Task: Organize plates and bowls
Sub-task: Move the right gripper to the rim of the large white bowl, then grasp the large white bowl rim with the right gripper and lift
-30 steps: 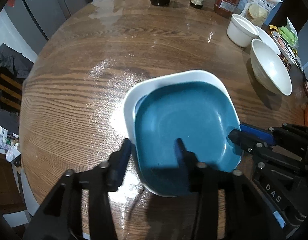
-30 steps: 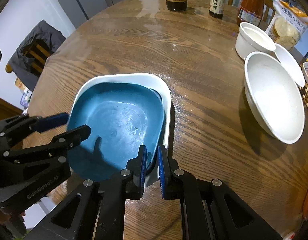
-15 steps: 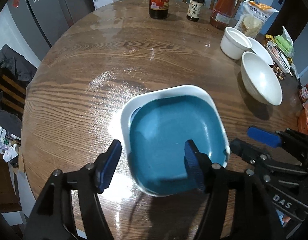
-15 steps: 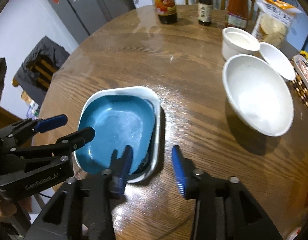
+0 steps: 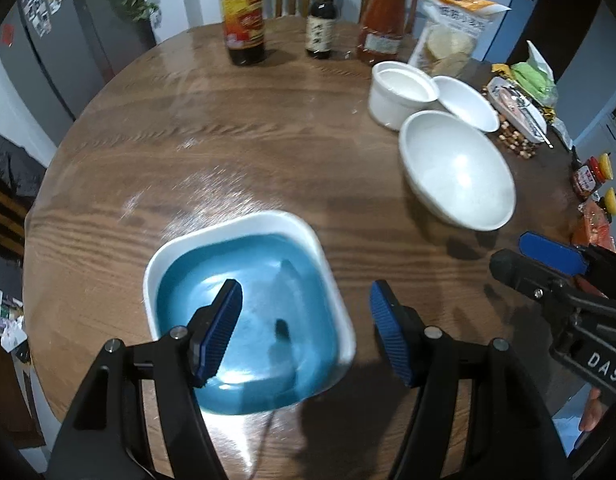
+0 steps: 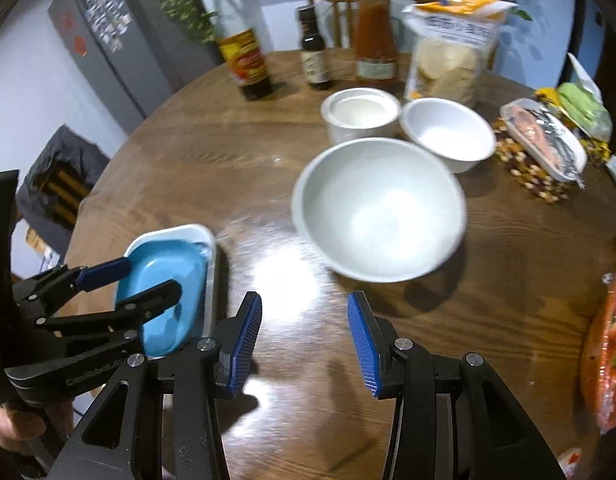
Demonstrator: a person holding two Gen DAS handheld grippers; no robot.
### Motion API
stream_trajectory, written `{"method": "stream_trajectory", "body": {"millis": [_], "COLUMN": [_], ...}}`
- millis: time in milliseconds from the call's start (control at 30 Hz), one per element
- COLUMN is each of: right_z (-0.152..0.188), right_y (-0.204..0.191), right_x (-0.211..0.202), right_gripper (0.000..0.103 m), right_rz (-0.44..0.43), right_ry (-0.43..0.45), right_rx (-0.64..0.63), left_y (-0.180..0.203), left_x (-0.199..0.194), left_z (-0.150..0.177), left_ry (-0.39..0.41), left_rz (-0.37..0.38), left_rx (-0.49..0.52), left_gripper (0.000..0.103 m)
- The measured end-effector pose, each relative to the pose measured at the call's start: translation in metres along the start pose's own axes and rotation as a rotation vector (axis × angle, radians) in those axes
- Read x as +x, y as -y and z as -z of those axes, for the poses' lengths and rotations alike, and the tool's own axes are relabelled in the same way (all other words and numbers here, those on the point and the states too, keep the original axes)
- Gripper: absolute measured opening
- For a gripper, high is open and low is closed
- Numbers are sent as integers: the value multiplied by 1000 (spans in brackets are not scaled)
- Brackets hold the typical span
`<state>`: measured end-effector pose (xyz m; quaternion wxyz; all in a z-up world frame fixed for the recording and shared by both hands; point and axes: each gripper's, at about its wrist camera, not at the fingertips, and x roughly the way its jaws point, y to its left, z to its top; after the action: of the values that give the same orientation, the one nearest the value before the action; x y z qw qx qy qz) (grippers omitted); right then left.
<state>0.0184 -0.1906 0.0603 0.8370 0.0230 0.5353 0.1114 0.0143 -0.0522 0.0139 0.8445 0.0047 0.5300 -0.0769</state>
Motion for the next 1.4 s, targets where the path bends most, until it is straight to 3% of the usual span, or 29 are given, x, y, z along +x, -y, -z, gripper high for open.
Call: {"method": "stream_trajectory", "body": {"millis": [167, 233, 300, 367, 667, 767, 900, 933, 1033, 1100, 1200, 1400], "right_z": [-2, -2, -4, -7, -31, -37, -42, -43, -47, -47, -46, -52], "right_y": [29, 38, 48, 61, 102, 105, 110, 111, 111, 111, 108, 96], "right_x": [-7, -9, -10, -9, 25, 38, 54, 56, 64, 69, 74, 69], "right_gripper": [45, 46, 62, 70, 71, 71, 70, 69, 52, 33, 14, 15], "right_rz": [28, 37, 54, 70, 67, 54, 56, 54, 46, 44, 23, -7], "right_ry": [12, 17, 18, 27, -25, -40, -55, -59, -70, -81, -97, -92], "right_rx": [25, 37, 59, 81, 152, 162, 181, 183, 179, 173, 163, 154], "left_y": [24, 34, 44, 51, 81, 84, 80, 80, 80, 81, 86, 70], "left_x": [6, 10, 15, 19, 56, 69, 87, 89, 98, 102, 99, 84], "left_z": [-12, -18, -25, -31, -68, -75, -81, -82, -84, -85, -85, -90], "left_ry": [5, 6, 8, 7, -40, -53, -109, -115, -146, -160, -147, -116], "left_rz": [12, 8, 2, 8, -20, -52, -28, -24, -8, 19, 38, 39], "left_rx": [12, 20, 20, 20, 48, 45, 22, 23, 33, 28, 49, 37], "left_gripper": [69, 76, 79, 81, 83, 80, 55, 47, 32, 26, 18, 15]}}
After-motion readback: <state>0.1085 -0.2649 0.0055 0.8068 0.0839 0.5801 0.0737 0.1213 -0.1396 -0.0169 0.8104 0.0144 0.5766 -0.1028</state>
